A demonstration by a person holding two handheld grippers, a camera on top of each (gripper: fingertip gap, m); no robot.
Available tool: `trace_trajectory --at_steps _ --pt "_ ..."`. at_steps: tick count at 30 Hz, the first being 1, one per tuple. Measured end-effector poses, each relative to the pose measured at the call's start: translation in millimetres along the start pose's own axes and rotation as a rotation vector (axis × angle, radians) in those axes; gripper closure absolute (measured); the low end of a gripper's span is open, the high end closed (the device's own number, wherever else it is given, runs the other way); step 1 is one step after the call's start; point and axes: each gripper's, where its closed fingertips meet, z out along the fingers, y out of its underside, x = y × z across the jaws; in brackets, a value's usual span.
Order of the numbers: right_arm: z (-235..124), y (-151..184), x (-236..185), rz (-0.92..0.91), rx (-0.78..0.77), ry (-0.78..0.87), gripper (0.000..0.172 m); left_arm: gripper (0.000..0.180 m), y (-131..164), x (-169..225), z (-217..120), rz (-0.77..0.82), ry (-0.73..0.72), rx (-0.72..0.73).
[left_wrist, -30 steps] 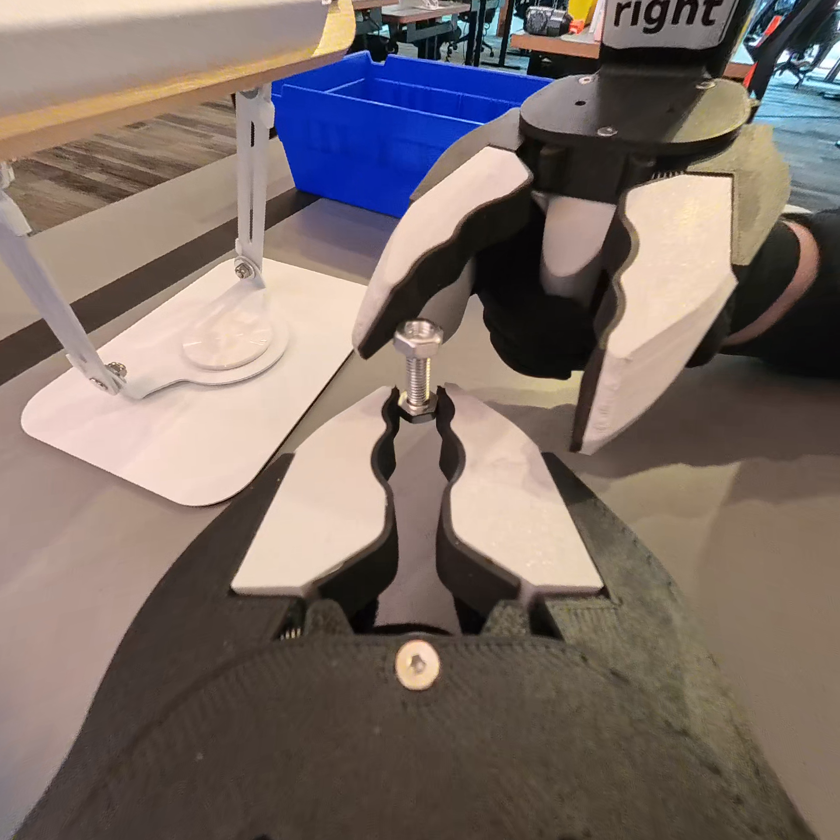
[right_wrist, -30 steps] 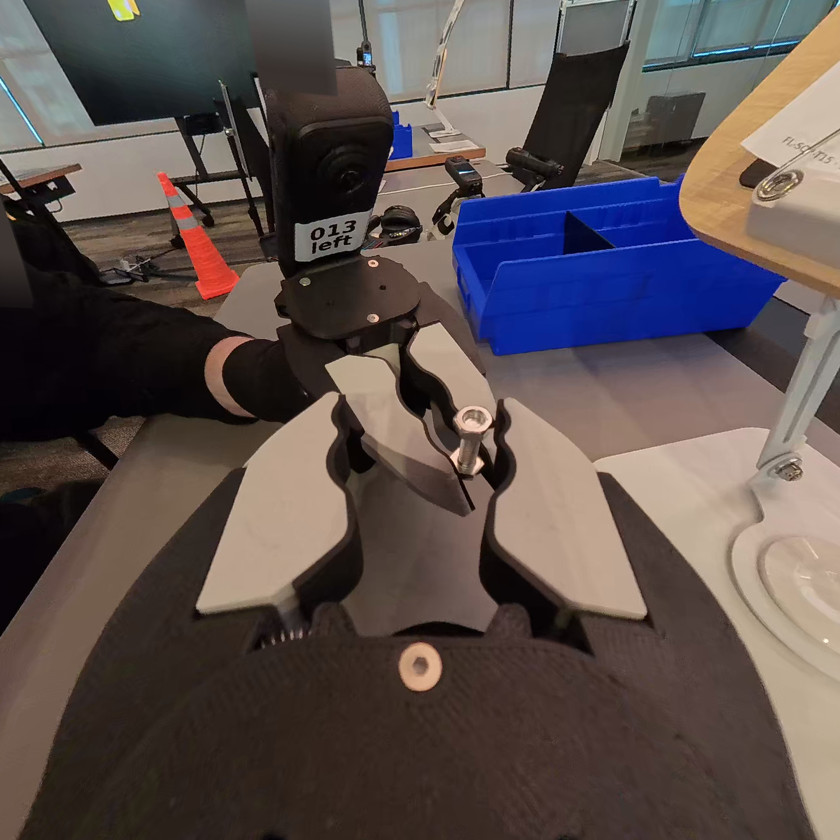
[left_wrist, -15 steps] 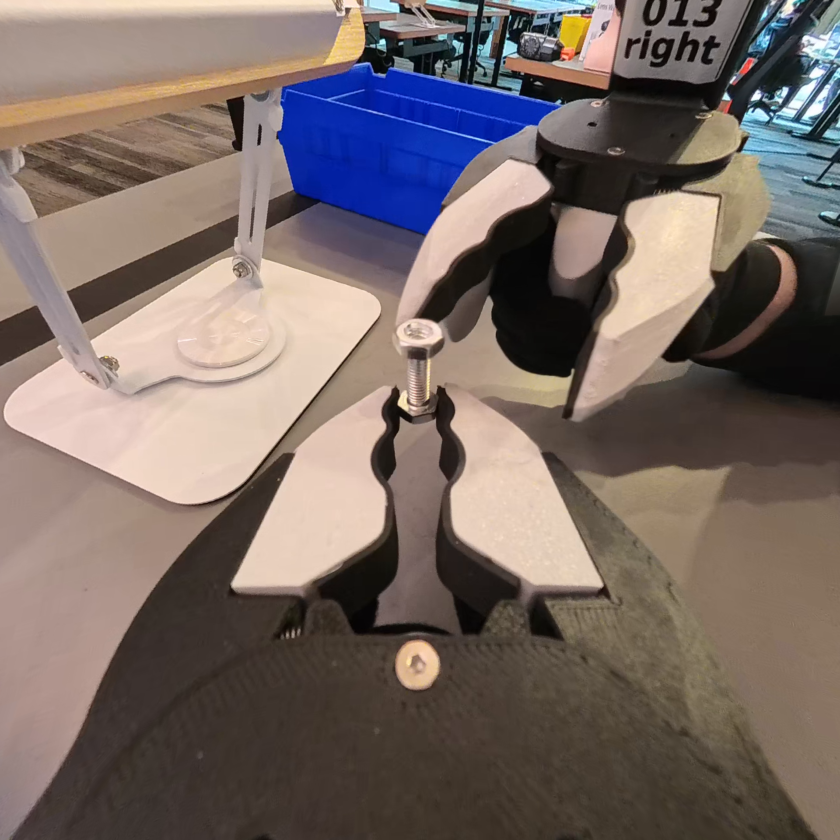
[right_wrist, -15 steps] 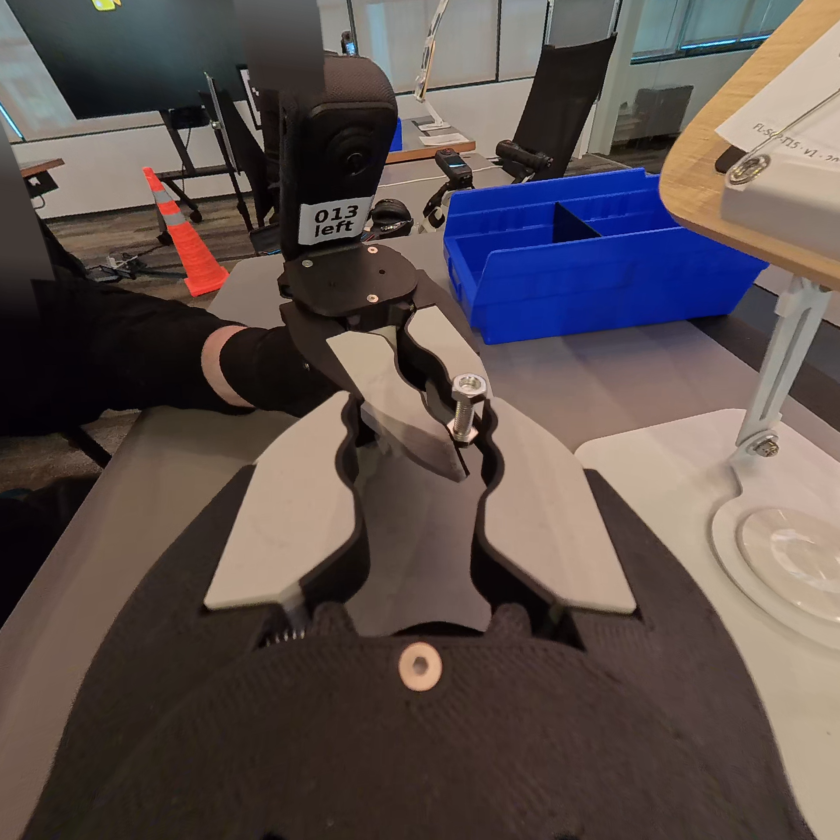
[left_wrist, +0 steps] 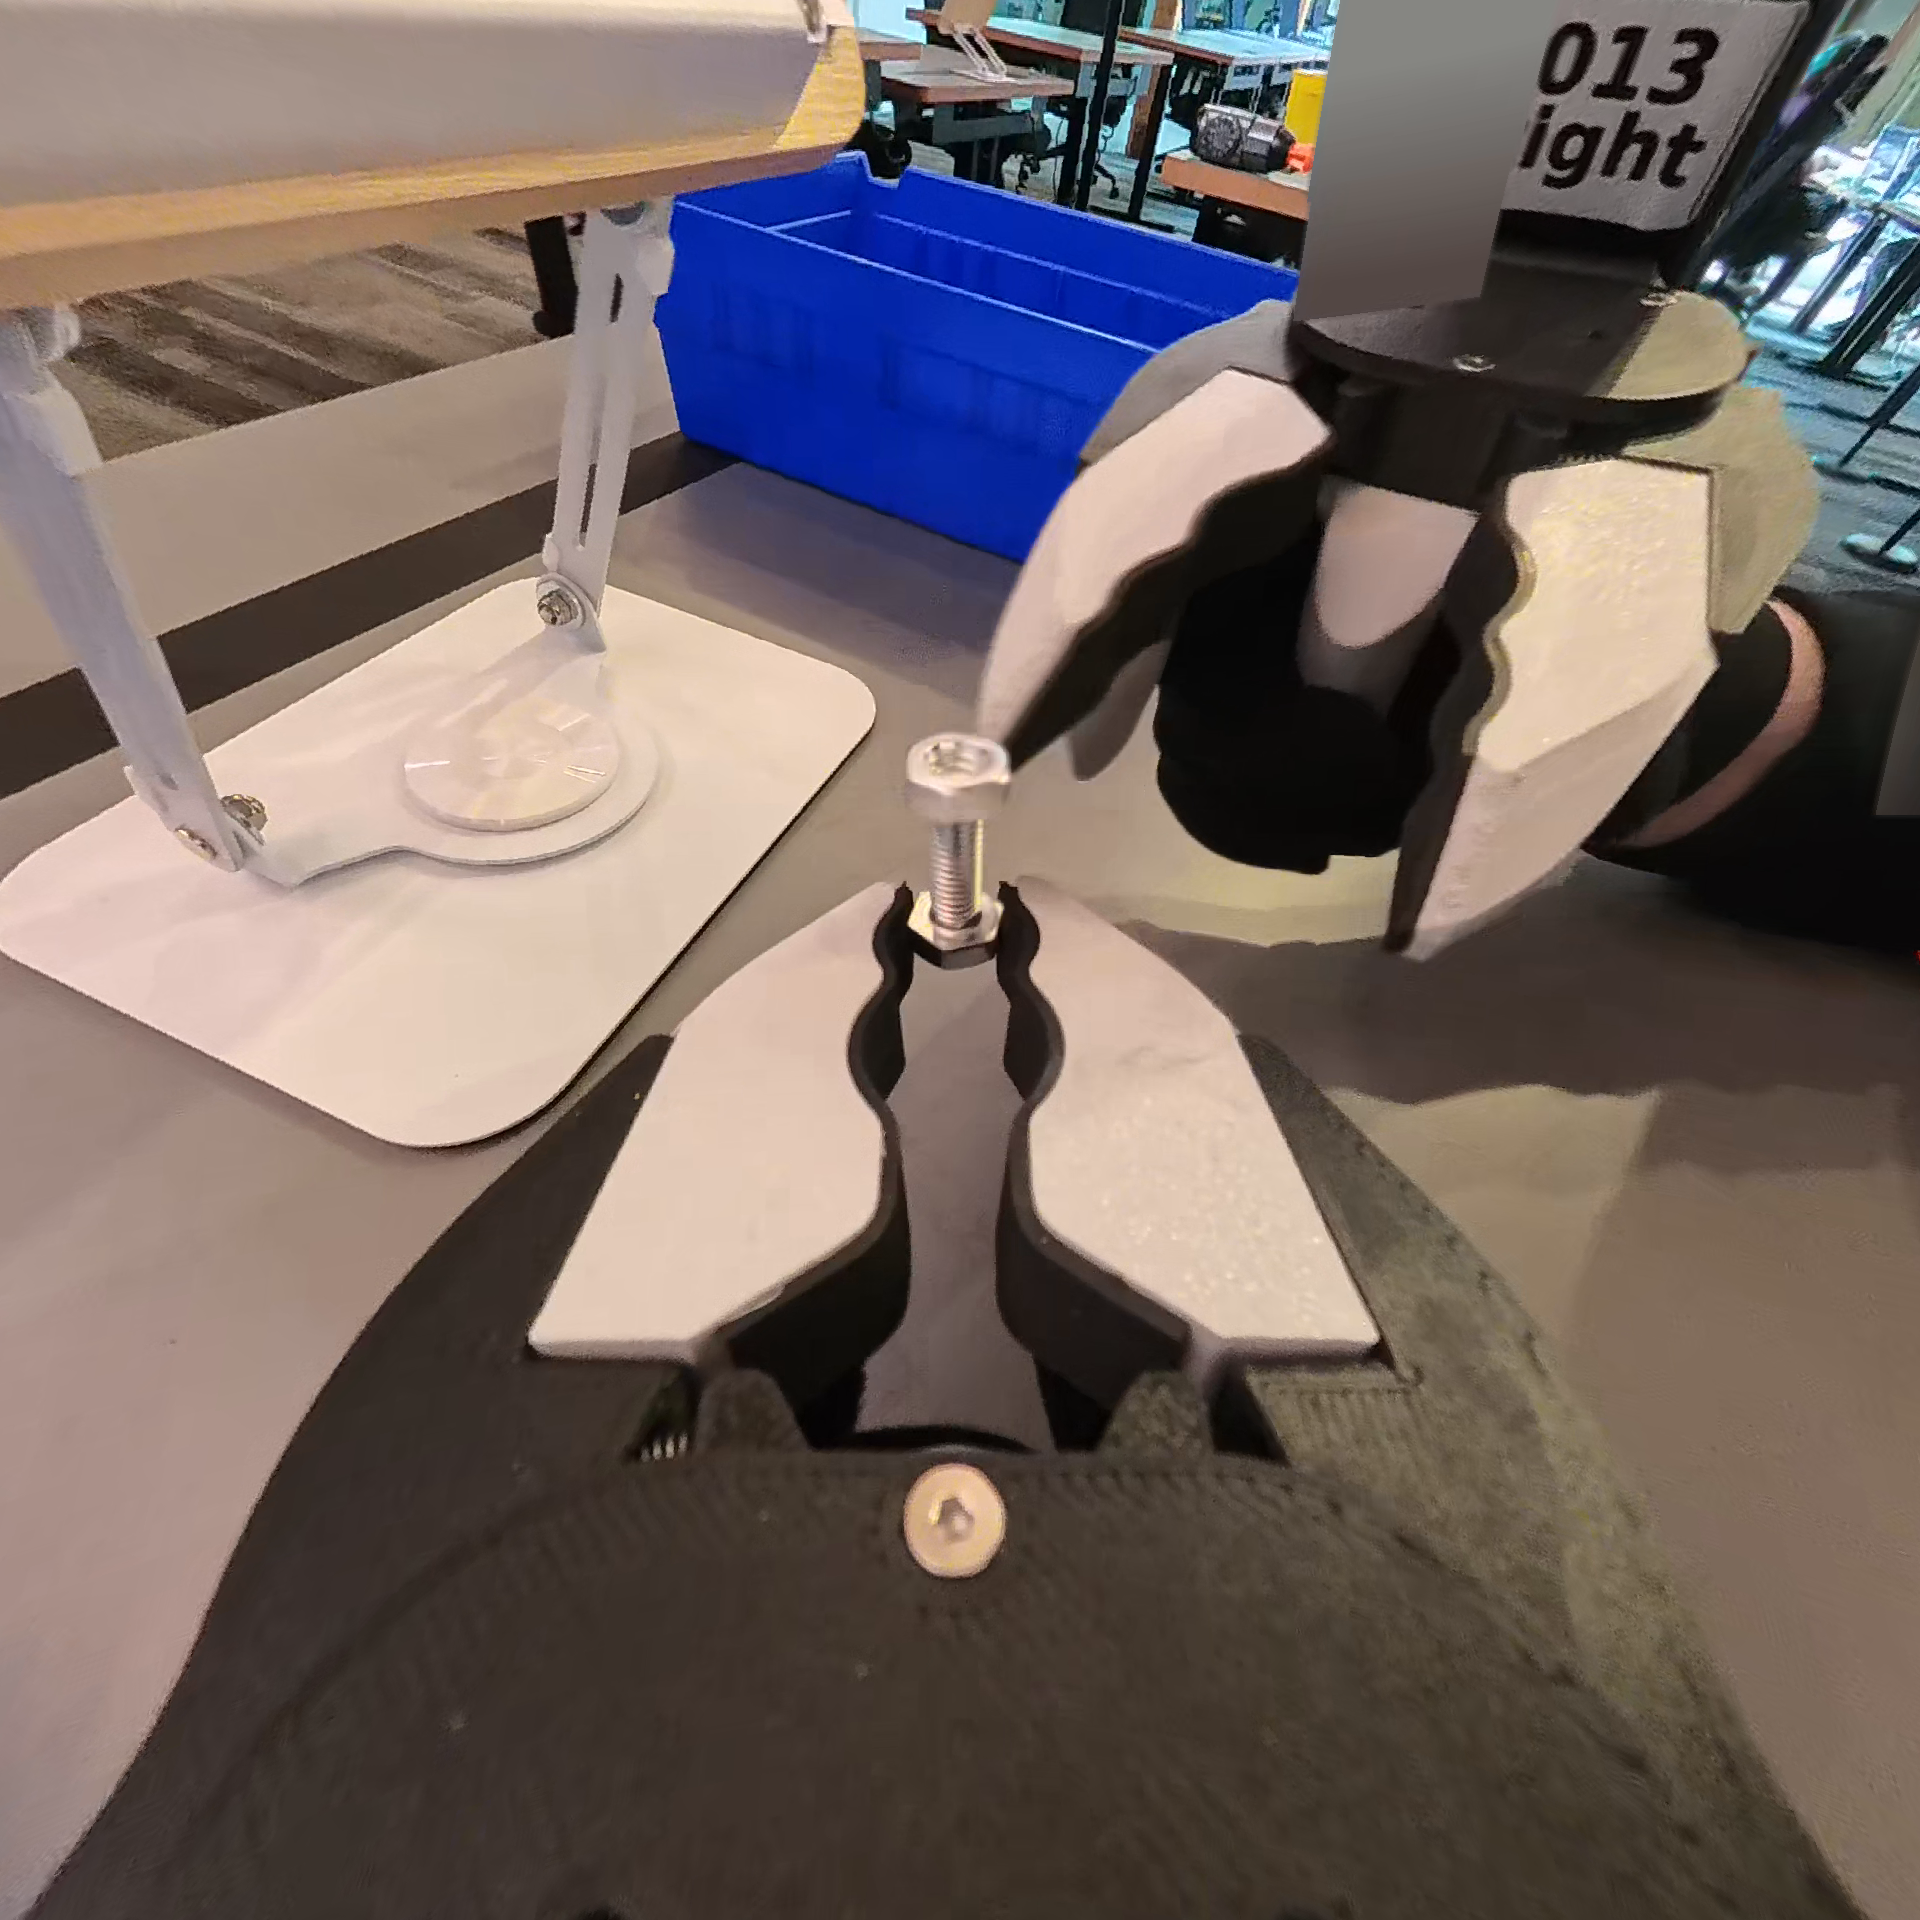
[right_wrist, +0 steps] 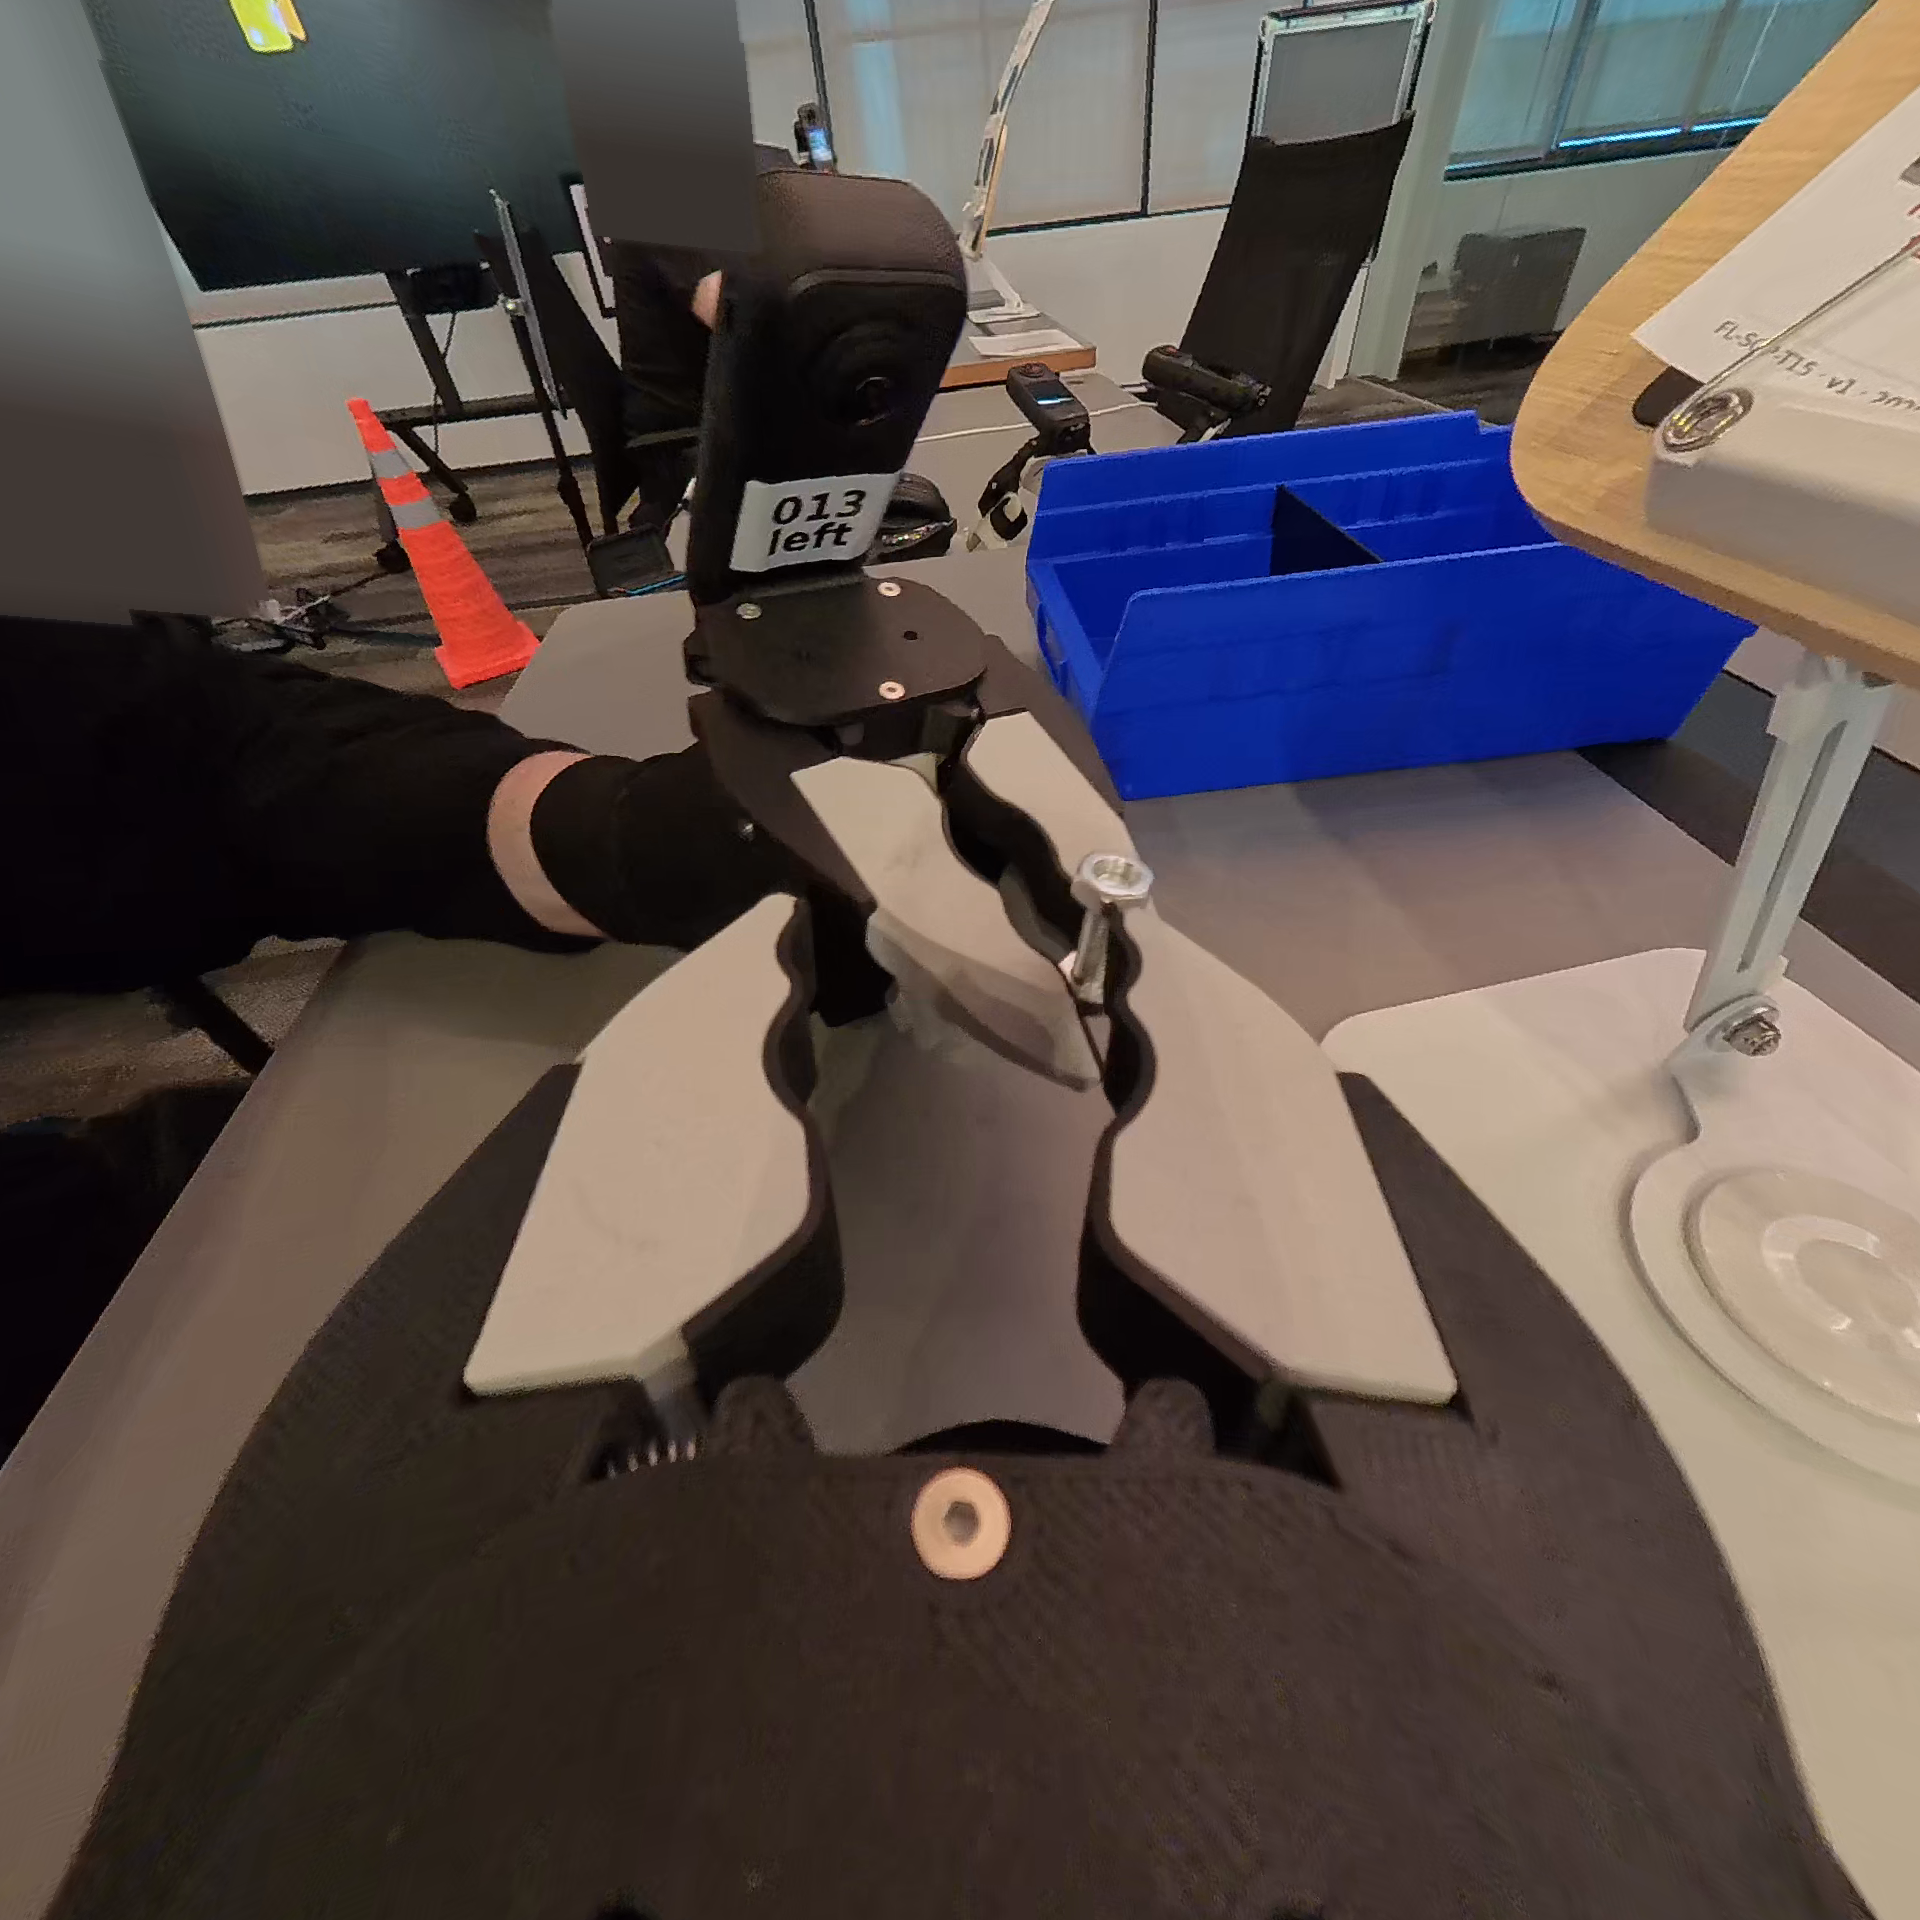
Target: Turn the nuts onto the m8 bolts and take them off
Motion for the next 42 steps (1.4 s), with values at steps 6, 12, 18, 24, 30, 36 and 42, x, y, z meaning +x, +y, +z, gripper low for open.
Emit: trace_trajectory --at_steps 6,12,18,24,30,36,42 --pt "-2 -3 9 0.014 0.023 0.044 0.106 0.165 1 5 4 0.007 0.016 -0.008" --pt "7 -3 3 -0.012 0.008 0.006 0.103 0.165 -2 3 6 -0.011 -0.001 -0.001" --pt "-11 0 -6 -0.032 -0.002 -0.011 0.128 0.165 -5 -12 -1 -0.077 -0.023 0.029" --pt "5 -6 15 0.018 0.032 0.029 0.087 0.165 -5 2 8 -0.042 0.011 0.006" --pt "1 -6 -15 -0.032 0.03 -0.099 0.12 0.165 -6 -11 3 -0.11 -0.021 0.025" --pt "-9 -6 -1 0.009 0.06 -0.028 0.103 0.165 -5 -7 6 -0.077 -0.019 0.002" --pt "14 -5 2 0.015 0.041 -0.047 0.086 0.165 -6 -2 10 -0.067 -0.009 -0.002"
